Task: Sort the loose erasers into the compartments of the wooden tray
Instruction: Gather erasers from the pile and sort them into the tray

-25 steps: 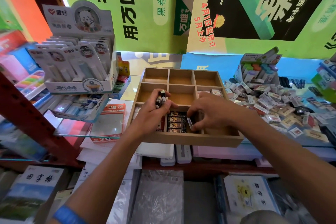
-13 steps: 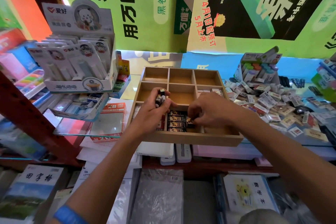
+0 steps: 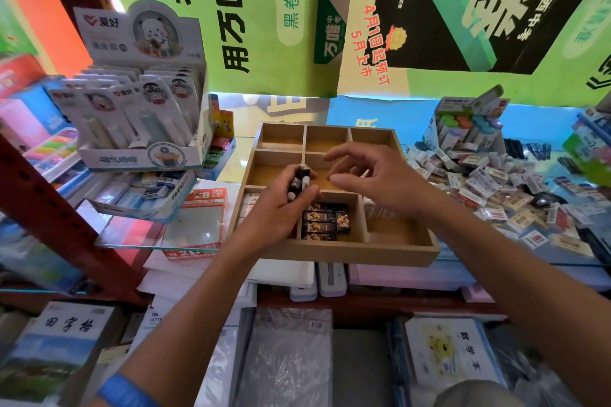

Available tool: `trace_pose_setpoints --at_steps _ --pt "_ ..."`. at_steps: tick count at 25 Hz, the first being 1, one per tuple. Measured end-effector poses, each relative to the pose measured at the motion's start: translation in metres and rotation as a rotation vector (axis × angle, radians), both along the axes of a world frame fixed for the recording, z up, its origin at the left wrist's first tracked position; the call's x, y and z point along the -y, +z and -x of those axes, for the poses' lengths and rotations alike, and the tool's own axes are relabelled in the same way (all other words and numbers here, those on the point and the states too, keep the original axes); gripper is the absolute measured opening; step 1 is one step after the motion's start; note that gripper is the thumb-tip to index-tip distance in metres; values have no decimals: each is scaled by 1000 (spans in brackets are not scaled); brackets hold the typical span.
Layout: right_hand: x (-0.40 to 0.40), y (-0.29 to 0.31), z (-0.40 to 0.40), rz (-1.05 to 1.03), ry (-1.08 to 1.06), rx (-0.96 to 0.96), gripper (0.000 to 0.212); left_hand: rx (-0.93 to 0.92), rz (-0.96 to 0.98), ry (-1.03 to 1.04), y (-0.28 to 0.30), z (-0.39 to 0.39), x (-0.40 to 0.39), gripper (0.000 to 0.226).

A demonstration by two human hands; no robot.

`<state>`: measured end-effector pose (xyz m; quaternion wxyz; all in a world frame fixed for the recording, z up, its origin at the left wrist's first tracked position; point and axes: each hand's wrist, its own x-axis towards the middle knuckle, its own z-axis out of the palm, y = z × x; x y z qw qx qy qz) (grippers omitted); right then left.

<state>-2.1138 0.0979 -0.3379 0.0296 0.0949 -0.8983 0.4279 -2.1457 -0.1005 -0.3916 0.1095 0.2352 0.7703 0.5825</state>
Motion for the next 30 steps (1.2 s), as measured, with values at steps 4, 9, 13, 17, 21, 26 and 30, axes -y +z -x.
trace_pose_setpoints --at_steps 4,9,13,17,21,26,30 --pt "22 -12 6 63 44 25 22 -114 100 -54 -5 2 -3 36" --pt "3 -12 6 150 -92 56 23 -76 64 46 -2 0 0 25" --pt "-12 -14 4 118 -137 128 25 -56 68 48 -1 0 2 20" --pt "-4 -16 2 179 -100 152 22 -126 132 -1 0 -3 1 21" --pt "7 -22 3 351 -97 197 21 -120 113 5 2 -5 2 25" --pt "15 -22 0 368 -145 204 23 -143 120 66 2 -6 1 22" --pt "11 -21 1 5 -153 79 19 -99 66 150 -2 -5 -2 15"
